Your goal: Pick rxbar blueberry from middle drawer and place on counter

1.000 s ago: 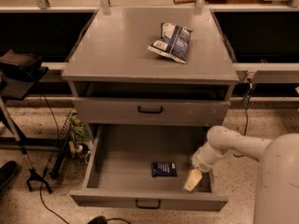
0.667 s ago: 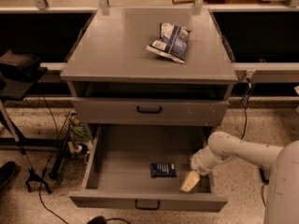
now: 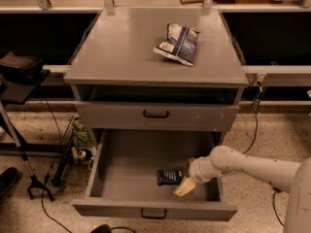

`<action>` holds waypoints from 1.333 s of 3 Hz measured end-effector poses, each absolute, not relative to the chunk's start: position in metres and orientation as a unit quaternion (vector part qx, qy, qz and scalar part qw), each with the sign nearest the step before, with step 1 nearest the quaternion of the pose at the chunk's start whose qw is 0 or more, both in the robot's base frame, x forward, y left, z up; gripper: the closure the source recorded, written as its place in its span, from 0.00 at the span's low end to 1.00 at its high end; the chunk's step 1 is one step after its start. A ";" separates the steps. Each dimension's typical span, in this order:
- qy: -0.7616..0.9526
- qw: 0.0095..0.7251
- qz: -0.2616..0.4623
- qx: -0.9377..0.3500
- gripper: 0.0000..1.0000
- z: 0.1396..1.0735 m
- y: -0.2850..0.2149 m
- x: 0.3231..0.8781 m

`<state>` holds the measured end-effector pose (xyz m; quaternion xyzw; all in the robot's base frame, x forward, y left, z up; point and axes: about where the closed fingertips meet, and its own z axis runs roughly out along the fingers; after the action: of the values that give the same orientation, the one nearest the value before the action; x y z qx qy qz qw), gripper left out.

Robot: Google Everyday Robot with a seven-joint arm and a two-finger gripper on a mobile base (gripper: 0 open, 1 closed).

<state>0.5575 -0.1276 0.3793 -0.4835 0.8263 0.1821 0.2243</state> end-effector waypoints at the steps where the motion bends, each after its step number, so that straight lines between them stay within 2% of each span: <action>1: 0.825 0.272 0.168 -0.467 0.00 0.382 -0.107 0.575; 3: 0.823 0.296 0.157 -0.459 0.00 0.375 -0.084 0.596; 4: 0.830 0.283 0.153 -0.456 0.11 0.361 -0.087 0.593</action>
Offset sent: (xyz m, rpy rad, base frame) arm 0.0508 0.0509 0.0088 0.0701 -0.1970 -0.1017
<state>0.5931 -0.0875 0.3612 -0.4557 0.8300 0.1530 0.2829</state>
